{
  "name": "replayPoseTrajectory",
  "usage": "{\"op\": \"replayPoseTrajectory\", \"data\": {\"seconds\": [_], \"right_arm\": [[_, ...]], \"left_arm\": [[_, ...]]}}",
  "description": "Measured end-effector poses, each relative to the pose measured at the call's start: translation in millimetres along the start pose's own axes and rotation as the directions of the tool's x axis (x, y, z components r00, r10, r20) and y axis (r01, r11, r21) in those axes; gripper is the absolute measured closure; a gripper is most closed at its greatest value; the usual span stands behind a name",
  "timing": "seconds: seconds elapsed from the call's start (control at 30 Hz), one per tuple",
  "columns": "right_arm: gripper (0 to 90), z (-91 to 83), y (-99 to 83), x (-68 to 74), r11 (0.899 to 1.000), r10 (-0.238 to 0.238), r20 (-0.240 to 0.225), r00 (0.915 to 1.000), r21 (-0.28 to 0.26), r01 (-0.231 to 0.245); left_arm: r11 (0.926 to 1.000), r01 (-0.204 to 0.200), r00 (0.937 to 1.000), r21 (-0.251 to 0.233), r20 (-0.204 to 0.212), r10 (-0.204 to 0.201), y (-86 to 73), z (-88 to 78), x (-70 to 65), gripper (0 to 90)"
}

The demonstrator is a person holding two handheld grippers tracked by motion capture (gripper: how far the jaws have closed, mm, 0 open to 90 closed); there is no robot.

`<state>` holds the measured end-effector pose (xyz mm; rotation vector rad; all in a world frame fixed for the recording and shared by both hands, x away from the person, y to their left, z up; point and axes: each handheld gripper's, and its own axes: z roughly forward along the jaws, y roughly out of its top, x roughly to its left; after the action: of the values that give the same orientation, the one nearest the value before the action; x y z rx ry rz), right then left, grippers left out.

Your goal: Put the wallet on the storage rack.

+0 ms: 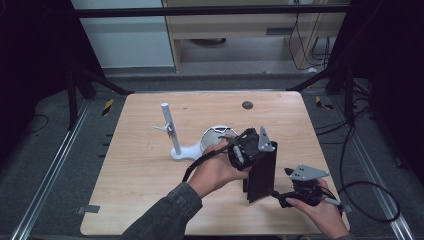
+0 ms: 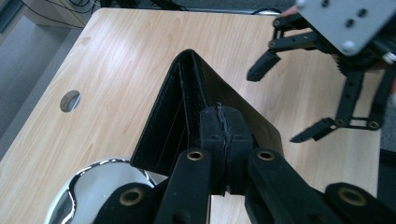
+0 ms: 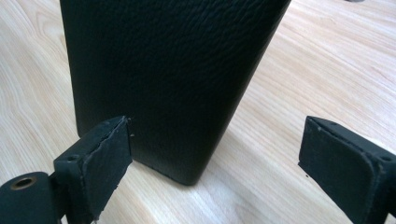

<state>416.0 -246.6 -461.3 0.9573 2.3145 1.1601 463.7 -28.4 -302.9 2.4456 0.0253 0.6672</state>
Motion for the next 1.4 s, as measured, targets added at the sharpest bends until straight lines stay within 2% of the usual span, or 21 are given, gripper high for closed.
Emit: {"op": "replayPoseTrajectory", "data": {"seconds": [0.1, 0.23, 0.43, 0.6, 0.73, 1.1, 1.23, 1.4], "right_arm": [[9.4, 0.7, 4.7, -0.5, 1.0, 0.008, -0.023, 0.9997, -0.015, -0.008], [10.9, 1.9, 20.6, 0.5, 0.999, -0.005, -0.059, 0.9983, -0.043, 0.003], [12.1, 6.5, 40.3, -0.7, 0.998, -0.03, -0.098, 0.9947, -0.05, 0.026], [13.1, 9.2, 47.6, -1.8, 0.998, -0.046, -0.136, 0.9897, -0.048, 0.04], [19.0, 8.1, 50.8, 0.5, 0.997, -0.064, -0.163, 0.9846, -0.057, 0.055], [39.8, -6.9, 47.0, 2.9, 0.994, -0.092, -0.156, 0.9834, -0.069, 0.082], [47.1, -10.7, 46.8, 3.8, 0.993, -0.104, -0.161, 0.9815, -0.072, 0.094], [56.3, -13.4, 51.4, 7.1, 0.991, -0.113, -0.206, 0.9719, -0.091, 0.096]], "left_arm": [[1.0, -0.003, 1.0, -0.005, 0.001, 0.003, -0.6, -3.1, -4.3, 88.9], [0.9999, -0.01, 0.9999, -0.013, 0.002, 0.01, -0.2, -5.9, -9.2, 88.9], [0.9998, -0.017, 0.9998, -0.014, 0.005, 0.017, -1.1, -9.4, -14.3, 88.9], [0.9997, -0.017, 0.9998, -0.017, 0.01, 0.017, -3.9, -10.2, -13.9, 88.9], [0.9998, -0.013, 0.9998, -0.016, 0.011, 0.013, -6.1, -10.3, -13.2, 88.9], [0.9999, 0.011, 0.9998, -0.004, -0.016, -0.011, -17.0, -8.3, -8.2, 88.7], [1.0, 0.009, 0.9999, -0.004, -0.01, -0.009, -17.4, -9.4, -8.6, 88.7], [1.0, 0.004, 1.0, -0.003, -0.008, -0.004, -18.0, -10.4, -9.3, 88.7]]}}
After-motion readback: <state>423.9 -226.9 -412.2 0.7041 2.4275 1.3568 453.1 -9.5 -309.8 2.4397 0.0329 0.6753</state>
